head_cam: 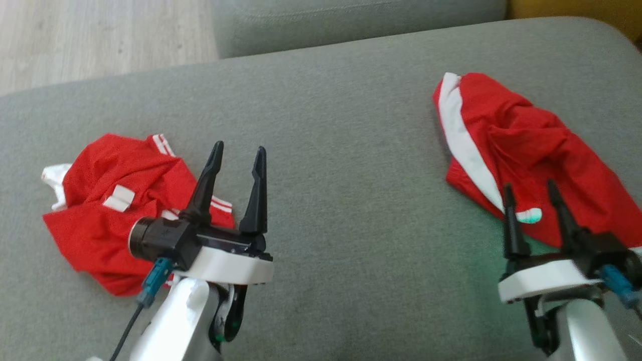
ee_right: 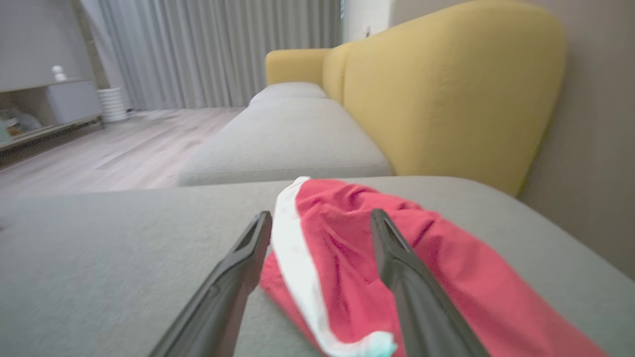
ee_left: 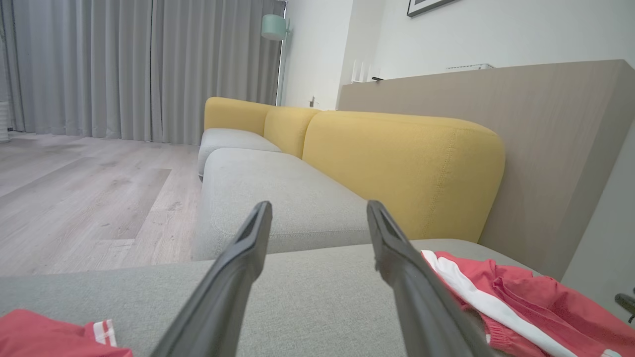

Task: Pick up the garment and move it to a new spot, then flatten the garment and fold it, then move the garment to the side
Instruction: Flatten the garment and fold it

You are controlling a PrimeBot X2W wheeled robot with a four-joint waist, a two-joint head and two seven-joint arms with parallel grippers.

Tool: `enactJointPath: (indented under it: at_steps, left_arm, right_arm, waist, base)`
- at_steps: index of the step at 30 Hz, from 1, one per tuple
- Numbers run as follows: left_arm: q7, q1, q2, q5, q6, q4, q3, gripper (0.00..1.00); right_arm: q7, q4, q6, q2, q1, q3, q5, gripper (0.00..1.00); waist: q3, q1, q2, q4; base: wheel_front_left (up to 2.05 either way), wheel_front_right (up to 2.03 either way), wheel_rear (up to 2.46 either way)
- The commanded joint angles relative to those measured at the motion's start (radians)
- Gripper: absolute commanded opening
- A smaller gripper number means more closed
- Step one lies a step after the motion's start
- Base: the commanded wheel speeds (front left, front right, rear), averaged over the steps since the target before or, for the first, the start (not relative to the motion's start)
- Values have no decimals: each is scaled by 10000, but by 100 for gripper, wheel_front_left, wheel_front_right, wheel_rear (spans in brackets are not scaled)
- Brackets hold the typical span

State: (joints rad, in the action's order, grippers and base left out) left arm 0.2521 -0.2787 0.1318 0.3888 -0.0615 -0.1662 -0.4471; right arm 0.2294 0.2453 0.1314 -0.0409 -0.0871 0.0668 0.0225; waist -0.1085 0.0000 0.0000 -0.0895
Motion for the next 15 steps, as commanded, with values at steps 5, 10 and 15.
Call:
enactJointPath:
  at_steps: [5, 10, 15]
  left_arm:
    - [30, -409, 105, -56, -47, 381, 252, 100]
    - [-7, -583, 74, -95, -50, 400, 159, 100]
    - [-1, -736, 9, -106, -34, 338, 76, 100]
  right_arm:
    - [170, 27, -7, -93, -614, -692, 89, 100]
    - [-104, 752, -7, -93, -1185, -1171, 49, 100]
    - [-571, 1944, -7, -93, -1821, -1252, 162, 100]
  waist:
    - [-359, 0, 0, 325]
    - [-768, 0, 0, 699]
    - [-1048, 0, 0, 1049]
  base:
    - [0, 0, 0]
    - [0, 0, 0]
    - [0, 0, 0]
